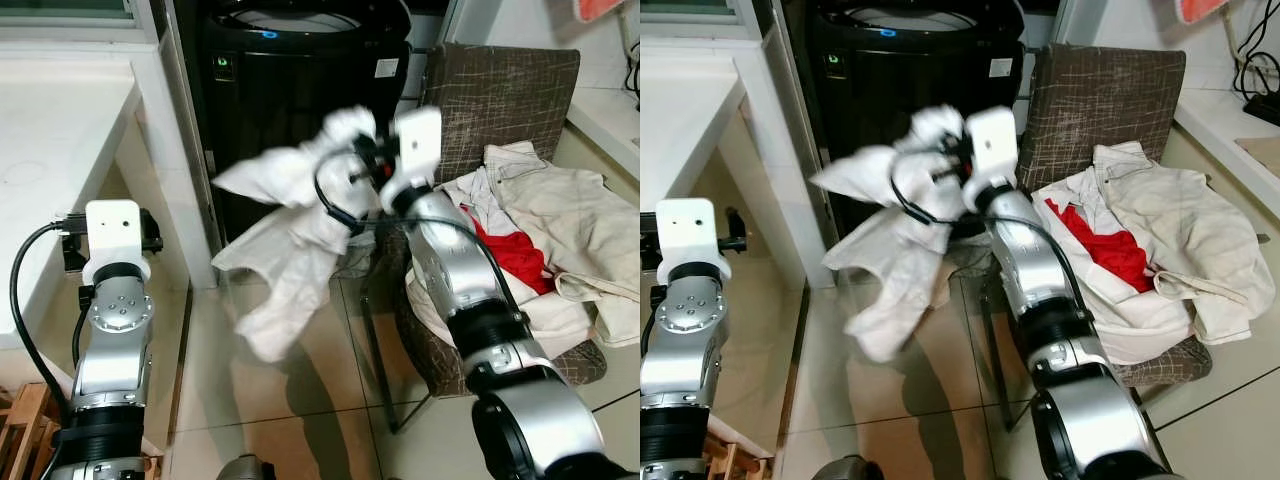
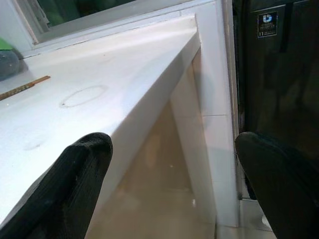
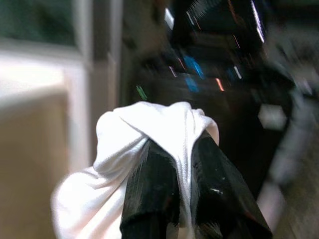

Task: Clothes washing

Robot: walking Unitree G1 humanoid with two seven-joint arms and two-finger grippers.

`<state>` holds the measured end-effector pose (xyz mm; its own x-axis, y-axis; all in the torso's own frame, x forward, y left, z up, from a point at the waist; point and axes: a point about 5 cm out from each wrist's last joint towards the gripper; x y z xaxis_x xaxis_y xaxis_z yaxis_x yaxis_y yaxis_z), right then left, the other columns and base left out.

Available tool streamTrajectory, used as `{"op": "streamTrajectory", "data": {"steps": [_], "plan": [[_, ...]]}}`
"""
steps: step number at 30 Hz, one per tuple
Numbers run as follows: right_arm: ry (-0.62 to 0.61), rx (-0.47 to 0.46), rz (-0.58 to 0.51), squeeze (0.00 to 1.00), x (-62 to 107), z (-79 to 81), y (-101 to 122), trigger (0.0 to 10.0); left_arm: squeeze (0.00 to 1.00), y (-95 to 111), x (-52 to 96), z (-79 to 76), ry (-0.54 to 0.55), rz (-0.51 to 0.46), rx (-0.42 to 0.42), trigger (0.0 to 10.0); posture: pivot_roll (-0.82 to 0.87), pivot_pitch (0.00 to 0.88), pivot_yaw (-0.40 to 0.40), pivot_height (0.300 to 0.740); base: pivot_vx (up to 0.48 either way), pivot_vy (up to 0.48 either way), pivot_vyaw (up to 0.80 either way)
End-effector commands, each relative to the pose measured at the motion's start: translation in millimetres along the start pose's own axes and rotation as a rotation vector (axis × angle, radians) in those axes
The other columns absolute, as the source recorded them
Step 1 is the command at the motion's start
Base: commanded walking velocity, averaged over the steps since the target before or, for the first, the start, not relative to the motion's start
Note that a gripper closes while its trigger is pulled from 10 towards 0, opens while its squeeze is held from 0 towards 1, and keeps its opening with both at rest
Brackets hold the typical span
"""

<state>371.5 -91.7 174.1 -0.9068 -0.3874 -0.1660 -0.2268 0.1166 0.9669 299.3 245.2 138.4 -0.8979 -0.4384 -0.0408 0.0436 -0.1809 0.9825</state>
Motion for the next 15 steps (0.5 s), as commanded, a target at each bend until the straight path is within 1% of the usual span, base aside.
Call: {"op": "streamTrajectory", "data": {"steps": [1, 2, 3, 6, 7, 8, 9, 10, 12, 13, 14, 15], "plan": [[-0.074, -0.004, 0.04, 0.0, 5.1, -11.7, -7, 10.0, 0.0, 4, 2.8, -8.3, -0.026, -0.015, 0.03, 10.0, 0.01, 0.0, -0.056, 0.731, 0.0, 0.0, 0.0], [-0.088, -0.012, 0.061, 0.0, 9.6, -13.3, -13, 10.0, 0.0, 6, 4.5, -11.1, -0.039, -0.028, 0.048, 10.0, 0.01, 0.0, -0.057, 0.731, 0.0, 0.0, 0.0], [-0.088, -0.012, 0.061, 0.0, 9.6, -13.3, -13, 10.0, 0.0, 6, 4.5, -11.1, -0.039, -0.028, 0.048, 10.0, 0.01, 0.0, -0.057, 0.731, 0.0, 0.0, 0.0], [-0.093, -0.011, 0.098, 0.0, 18.7, -12.8, -27, 10.0, 0.0, 8, 9.6, -23.8, -0.097, -0.044, 0.072, 10.0, 0.0, 0.0, -0.053, 0.731, 0.0, 0.0, 0.0], [-0.089, 0.021, 0.103, 0.01, 22.7, -13.1, -30, 10.0, 0.0, 9, 12.5, -32.6, -0.139, -0.045, 0.085, 10.0, 0.0, 0.0, -0.051, 0.731, 0.0, 0.0, 0.0], [-0.099, 0.072, 0.11, 0.02, 28.1, -16.2, -35, 10.0, 0.0, 10, 16.4, -43.5, -0.194, -0.044, 0.109, 10.0, 0.0, 0.0, -0.051, 0.731, 0.0, 0.0, 0.0], [-0.099, 0.072, 0.11, 0.02, 28.1, -16.2, -35, 10.0, 0.0, 10, 16.4, -43.5, -0.194, -0.044, 0.109, 10.0, 0.0, 0.0, -0.051, 0.731, 0.0, 0.0, 0.0], [-0.106, 0.107, 0.116, 0.02, 31.4, -18.0, -38, 10.0, 0.0, 11, 18.6, -50.4, -0.232, -0.042, 0.127, 10.0, 0.0, 0.0, -0.044, 0.731, 0.0, 0.0, 0.0], [-0.173, 0.087, 0.162, 0.04, 37.4, -26.9, -46, 10.0, 0.0, 12, 22.3, -64.5, -0.297, -0.039, 0.132, 10.0, -0.01, 0.0, -0.026, 0.731, 0.0, 0.0, 0.0], [-0.191, 0.073, 0.176, 0.04, 39.7, -29.2, -49, 10.0, 0.0, 13, 23.4, -69.1, -0.314, -0.042, 0.129, 10.0, -0.01, 0.0, -0.026, 0.731, 0.0, 0.0, 0.0], [-0.194, 0.054, 0.179, 0.04, 41.8, -28.8, -51, 10.0, 0.0, 14, 23.5, -72.9, -0.334, -0.049, 0.126, 10.0, -0.01, 0.0, -0.024, 0.731, 0.0, 0.0, 0.0], [-0.194, 0.054, 0.179, 0.04, 41.8, -28.8, -51, 10.0, 0.0, 14, 23.5, -72.9, -0.334, -0.049, 0.126, 10.0, -0.01, 0.0, -0.024, 0.731, 0.0, 0.0, 0.0]]}}
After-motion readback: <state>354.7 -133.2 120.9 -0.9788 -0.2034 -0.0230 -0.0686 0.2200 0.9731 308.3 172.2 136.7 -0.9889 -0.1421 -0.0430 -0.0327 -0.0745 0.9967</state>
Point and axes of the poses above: a point about 5 cm out from each wrist's last joint towards the gripper, its own x axis pointing back from the gripper into the wrist, its own y axis along the axis of the wrist's last joint, z = x × y, and after that the axes turned 7 degrees about x, right-handed
